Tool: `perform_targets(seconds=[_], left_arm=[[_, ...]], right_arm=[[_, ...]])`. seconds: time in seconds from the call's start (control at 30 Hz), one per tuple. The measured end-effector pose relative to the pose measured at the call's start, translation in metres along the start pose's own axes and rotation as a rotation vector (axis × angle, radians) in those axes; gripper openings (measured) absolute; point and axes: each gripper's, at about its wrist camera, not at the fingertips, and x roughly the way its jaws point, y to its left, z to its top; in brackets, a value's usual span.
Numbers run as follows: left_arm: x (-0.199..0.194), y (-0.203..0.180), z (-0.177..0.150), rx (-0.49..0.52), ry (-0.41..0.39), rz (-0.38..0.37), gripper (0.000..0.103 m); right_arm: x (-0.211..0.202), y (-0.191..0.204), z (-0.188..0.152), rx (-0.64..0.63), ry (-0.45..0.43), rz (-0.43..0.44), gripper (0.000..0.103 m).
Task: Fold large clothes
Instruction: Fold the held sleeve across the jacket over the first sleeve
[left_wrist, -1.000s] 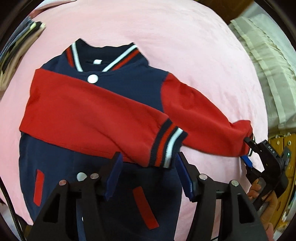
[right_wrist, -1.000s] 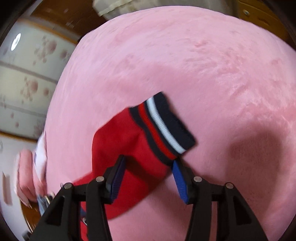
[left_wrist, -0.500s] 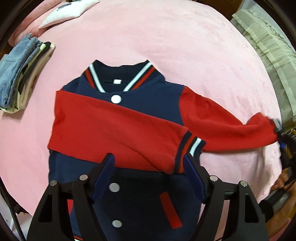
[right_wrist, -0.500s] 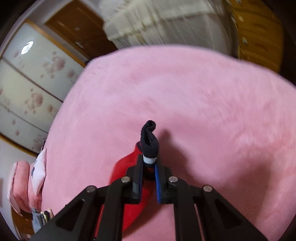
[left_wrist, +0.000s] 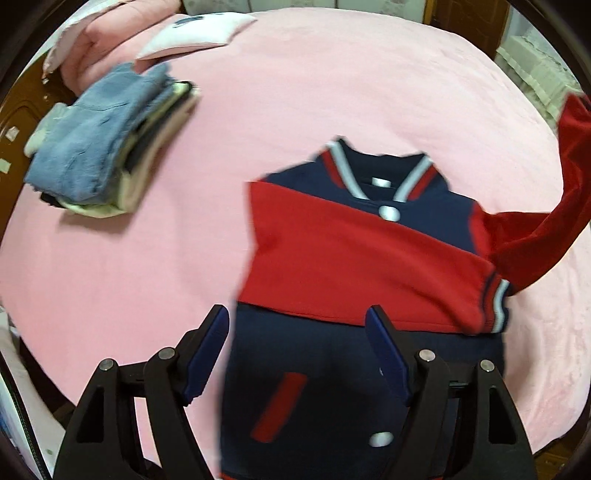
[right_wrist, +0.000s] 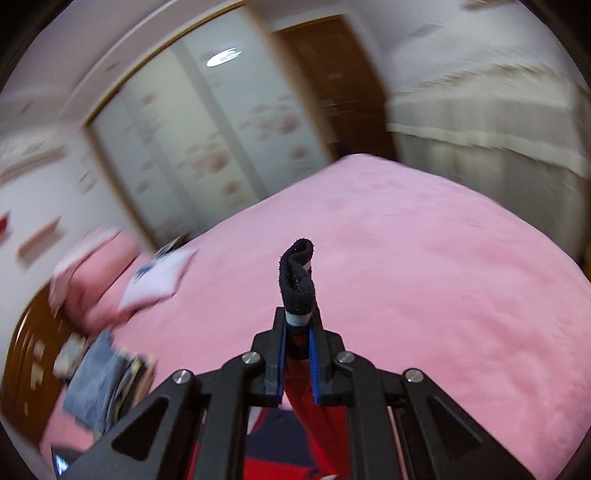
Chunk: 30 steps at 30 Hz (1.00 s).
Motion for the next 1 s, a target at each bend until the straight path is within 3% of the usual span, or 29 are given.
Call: perform_targets(seconds=[0.1, 0.23, 0.37, 0.43, 0.5, 0.57, 0.6, 0.67, 0.73, 0.8, 0.9, 1.0], left_arm=[[0.002, 0.035, 0.002, -0.051, 0.005, -0.012, 0.075], [0.010, 0.083, 0.000, -0.114, 0.012, 0.006, 0.075], [0.021, 0.115, -0.006, -0.130, 0.028, 0.034, 0.075], [0.028, 0.127, -0.007, -0.139, 0.054, 0.044, 0.075], [0.028, 0.135, -0.006, -0.153, 0.058, 0.025, 0.075], [0.024, 0.138, -0.002, -0.166, 0.056, -0.014, 0.075], [0.021, 0.138, 0.001, -0.169, 0.053, -0.035, 0.075], [0.016, 0.132, 0.010, -0.162, 0.041, -0.077, 0.075], [0.013, 0.120, 0.018, -0.137, 0.028, -0.129, 0.075], [0.017, 0.105, 0.023, -0.105, 0.052, -0.198, 0.076], [0.050, 0.076, 0.021, -0.097, 0.208, -0.246, 0.076], [0.084, 0.062, 0.010, -0.195, 0.348, -0.301, 0.076]], right_arm=[[0.006, 0.051, -0.021, -0.079, 0.030, 0.045, 0.010], [0.031, 0.100, -0.076, -0.100, 0.183, 0.104, 0.010], [0.063, 0.115, -0.132, -0.102, 0.364, 0.153, 0.015], [0.069, 0.119, -0.154, -0.085, 0.472, 0.182, 0.020], [0.068, 0.119, -0.164, -0.065, 0.511, 0.192, 0.030], [0.057, 0.113, -0.159, -0.054, 0.496, 0.191, 0.040], [0.051, 0.109, -0.152, -0.055, 0.480, 0.188, 0.053], [0.041, 0.101, -0.141, -0.056, 0.447, 0.192, 0.069], [0.039, 0.094, -0.128, -0.065, 0.422, 0.166, 0.071], [0.047, 0.083, -0.119, -0.085, 0.460, 0.092, 0.071], [0.065, 0.059, -0.120, -0.074, 0.564, 0.033, 0.071], [0.076, 0.039, -0.127, -0.046, 0.610, -0.006, 0.071]])
